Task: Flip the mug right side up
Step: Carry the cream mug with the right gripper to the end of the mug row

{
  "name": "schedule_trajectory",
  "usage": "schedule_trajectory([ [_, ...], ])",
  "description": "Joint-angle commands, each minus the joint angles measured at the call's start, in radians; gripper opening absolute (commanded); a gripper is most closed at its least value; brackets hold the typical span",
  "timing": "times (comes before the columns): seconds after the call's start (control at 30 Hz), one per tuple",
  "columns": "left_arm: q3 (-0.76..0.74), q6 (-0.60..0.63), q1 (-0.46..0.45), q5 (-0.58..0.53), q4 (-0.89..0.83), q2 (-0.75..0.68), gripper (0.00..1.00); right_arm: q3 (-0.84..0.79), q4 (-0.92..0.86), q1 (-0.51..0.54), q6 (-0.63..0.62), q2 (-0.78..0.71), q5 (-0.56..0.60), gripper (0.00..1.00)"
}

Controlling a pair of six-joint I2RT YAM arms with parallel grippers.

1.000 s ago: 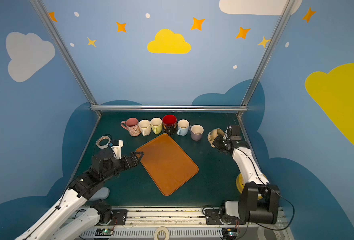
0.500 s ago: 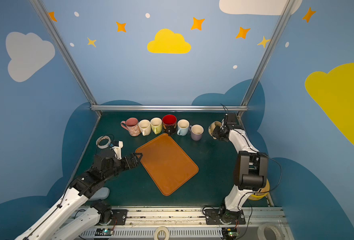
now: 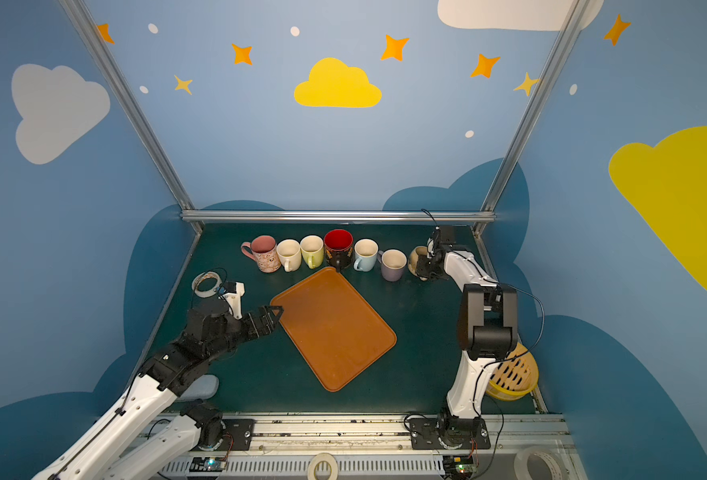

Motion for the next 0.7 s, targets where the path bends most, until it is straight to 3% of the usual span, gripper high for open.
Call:
schedule_trajectory([
  [0.0, -0.012, 0.006, 0.010, 0.014, 0.007, 0.000, 1.00, 0.046, 0.047, 0.019, -0.050, 0.015, 0.036, 0.00],
  [0.5, -0.014, 0.004, 0.017, 0.018, 0.003, -0.007, 1.00, 0.023, 0.018, 0.061, -0.101, 0.053, 0.178, 0.00],
  [0.67, -0.009, 0.015, 0.017, -0.003, -0.019, -0.018, 1.00, -0.002, 0.017, 0.064, -0.088, 0.051, 0.191, 0.17],
])
